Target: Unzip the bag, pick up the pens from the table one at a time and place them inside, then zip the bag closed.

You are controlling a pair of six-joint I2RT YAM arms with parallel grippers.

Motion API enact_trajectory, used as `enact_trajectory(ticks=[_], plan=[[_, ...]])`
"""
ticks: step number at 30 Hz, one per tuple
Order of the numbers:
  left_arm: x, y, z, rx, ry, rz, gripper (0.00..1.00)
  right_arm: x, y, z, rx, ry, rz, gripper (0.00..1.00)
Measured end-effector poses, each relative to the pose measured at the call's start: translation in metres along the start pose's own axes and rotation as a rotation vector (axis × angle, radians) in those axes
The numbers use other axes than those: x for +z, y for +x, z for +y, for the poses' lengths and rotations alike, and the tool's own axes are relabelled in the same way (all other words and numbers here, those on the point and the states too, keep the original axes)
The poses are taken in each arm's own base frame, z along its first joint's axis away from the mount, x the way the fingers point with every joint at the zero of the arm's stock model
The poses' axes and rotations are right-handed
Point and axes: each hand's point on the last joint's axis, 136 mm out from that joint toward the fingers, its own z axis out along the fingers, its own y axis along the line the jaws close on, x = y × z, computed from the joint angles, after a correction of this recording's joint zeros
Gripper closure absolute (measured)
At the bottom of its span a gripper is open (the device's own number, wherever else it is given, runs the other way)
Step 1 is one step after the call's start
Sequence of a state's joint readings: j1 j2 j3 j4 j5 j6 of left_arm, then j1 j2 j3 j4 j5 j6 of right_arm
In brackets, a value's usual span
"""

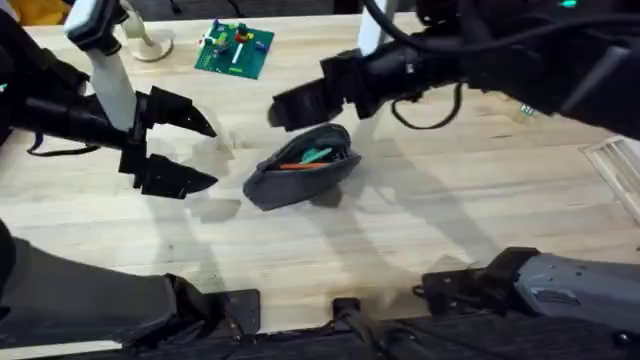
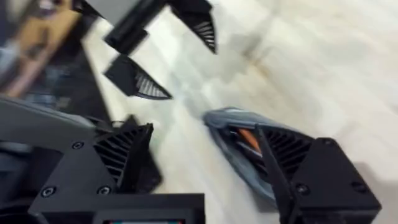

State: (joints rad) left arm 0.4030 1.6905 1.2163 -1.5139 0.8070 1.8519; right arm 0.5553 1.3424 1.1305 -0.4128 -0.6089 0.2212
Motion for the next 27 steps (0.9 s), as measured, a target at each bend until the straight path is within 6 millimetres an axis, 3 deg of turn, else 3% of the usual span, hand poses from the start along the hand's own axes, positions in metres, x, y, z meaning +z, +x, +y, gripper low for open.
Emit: enact_trajectory(ticks=[5,14,20,27], plan=[[0.0,0.0,0.0,0.0,0.0,0.0,0.008,-0.01,0.006,-0.001,-0.174,0.1,0.008,0.005],[0.0,0.0,0.0,0.0,0.0,0.0,0.008,0.011,0.023,0.034,-0.644,0.087,0.067,0.004],[0.0,0.0,0.0,0.0,0.0,0.0,0.008,0.024,0.022,0.028,-0.908,0.104,0.09,0.004],[0.0,0.0,0.0,0.0,0.0,0.0,0.008,0.026,0.022,0.027,-1.017,0.099,0.098,0.004]])
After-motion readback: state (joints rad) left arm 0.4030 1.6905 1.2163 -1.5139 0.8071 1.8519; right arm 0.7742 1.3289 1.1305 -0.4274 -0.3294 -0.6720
